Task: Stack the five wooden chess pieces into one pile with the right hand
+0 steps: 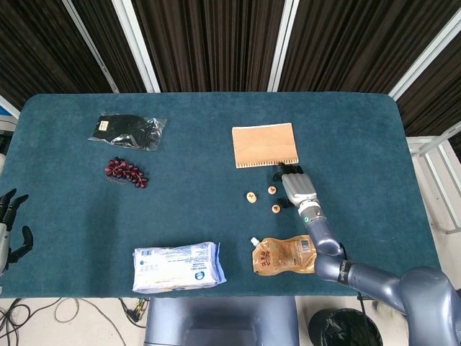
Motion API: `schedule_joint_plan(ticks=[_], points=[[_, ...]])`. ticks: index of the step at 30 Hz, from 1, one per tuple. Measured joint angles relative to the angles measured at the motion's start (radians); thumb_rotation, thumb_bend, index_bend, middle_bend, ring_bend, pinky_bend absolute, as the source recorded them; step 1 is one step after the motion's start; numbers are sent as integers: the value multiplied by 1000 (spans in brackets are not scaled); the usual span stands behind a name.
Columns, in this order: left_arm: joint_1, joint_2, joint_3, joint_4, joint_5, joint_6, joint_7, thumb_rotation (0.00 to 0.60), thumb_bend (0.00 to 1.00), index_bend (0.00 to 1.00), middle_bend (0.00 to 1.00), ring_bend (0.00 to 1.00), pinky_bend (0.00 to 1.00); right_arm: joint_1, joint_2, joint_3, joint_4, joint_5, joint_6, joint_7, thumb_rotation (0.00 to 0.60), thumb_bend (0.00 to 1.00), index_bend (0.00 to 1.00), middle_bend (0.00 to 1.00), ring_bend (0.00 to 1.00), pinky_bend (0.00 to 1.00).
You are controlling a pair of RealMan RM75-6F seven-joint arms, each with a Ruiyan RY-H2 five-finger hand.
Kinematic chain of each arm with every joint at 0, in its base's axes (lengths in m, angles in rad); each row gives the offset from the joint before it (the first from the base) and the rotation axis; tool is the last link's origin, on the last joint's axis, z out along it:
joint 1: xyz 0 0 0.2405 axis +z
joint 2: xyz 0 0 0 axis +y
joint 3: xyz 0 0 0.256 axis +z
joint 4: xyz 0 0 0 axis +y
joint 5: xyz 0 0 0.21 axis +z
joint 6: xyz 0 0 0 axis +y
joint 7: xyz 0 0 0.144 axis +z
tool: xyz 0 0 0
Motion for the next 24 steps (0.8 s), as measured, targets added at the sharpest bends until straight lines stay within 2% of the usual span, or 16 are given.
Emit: schedule_joint_plan(ticks=[8,24], points=[[0,1,0,-1,-2,-1,-1,600,624,160,0,0,0,1,-20,14,18,-10,-12,4,600,406,328,0,0,0],[0,1,-1,0,-2,-2,-2,600,624,164,0,0,0,2,-46,33,54,-7,-27,-8,600,405,406,0,0,0]])
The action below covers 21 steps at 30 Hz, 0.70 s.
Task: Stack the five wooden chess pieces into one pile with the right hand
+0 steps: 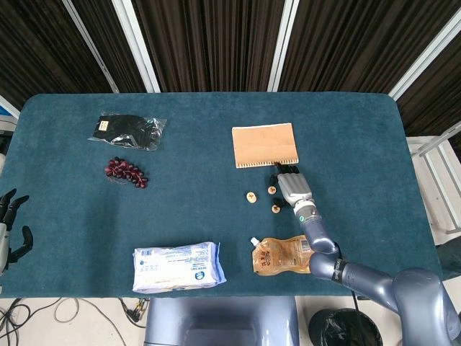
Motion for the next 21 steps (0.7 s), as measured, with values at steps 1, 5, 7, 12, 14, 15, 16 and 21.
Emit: schedule_joint_plan(ticks=[1,5,7,12,14,15,16,21], points=[[0,0,0,0,-1,0,0,600,624,164,0,0,0,0,-2,1,2,0,-2,0,600,405,409,0,0,0],[0,0,0,0,0,0,1,600,624,166,0,0,0,-1,-6,4,8,0,-6,-2,600,405,424,0,0,0],[0,0,1,-1,0,-1,1,600,624,167,0,0,0,0,-8,6,10,0,-8,-2,600,405,432,0,0,0],[0,0,1,-1,0,-1,1,600,624,170,0,0,0,1,-13,10,16,0,-11,-5,600,406,448,0,0,0],[0,0,1,-1,0,-1,1,600,624,170,0,0,0,1,-16,11,20,1,-12,-5,600,406,460,0,0,0],[0,0,1,-1,0,-1,1,600,624,170,0,0,0,1,-18,12,22,1,-12,-5,600,406,468,0,0,0],[0,0,1,-1,0,-1,1,600,624,171,0,0,0,2,-20,13,24,1,-13,-5,600,406,474,0,0,0],[0,1,1,-1,-1,-2,0,600,624,170,0,0,0,1,-23,17,28,-2,-13,-5,600,406,510,0,0,0]])
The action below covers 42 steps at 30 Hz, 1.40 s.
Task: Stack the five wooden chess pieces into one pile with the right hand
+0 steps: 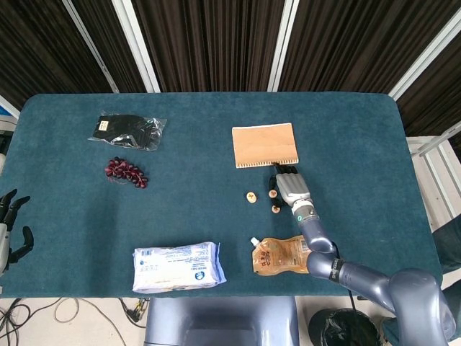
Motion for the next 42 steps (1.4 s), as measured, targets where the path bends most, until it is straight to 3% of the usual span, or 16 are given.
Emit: schedule_joint_plan(ticks=[18,32,42], points=[[1,0,0,-1,0,1,0,600,624,171,0,0,0,0,48,23,-62,12,6,-10,600,405,540,0,0,0],[1,0,0,-5,2,3,-1,600,624,170,0,0,0,21,148,23,-232,64,28,-90,600,406,544,0,0,0],[1,2,-1,-3,2,4,-6,600,624,170,0,0,0,79,136,18,-274,118,32,-135,600,406,544,0,0,0]])
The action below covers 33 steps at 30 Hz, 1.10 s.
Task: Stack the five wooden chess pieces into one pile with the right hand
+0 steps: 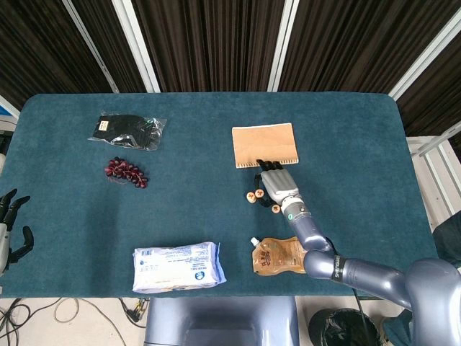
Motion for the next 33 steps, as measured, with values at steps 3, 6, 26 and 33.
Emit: schedule_joint_plan(ticks=[3,6,26,33], points=[[-1,0,0,1,0,-1,-1,600,624,170,0,0,0,14,-9,-2,4,8,1,-7,600,406,544,0,0,0],[-1,-1,1,0,2,-1,1,600,624,171,0,0,0,26,-18,-3,9,20,1,-12,600,406,544,0,0,0],[-1,-1,1,1,5,0,0,600,624,170,0,0,0,74,-82,-13,85,64,-15,-5,600,406,544,0,0,0],[-1,-1,1,1,3,0,0,600,624,170,0,0,0,75,-78,-16,86,65,-12,-1,600,406,543,0,0,0]])
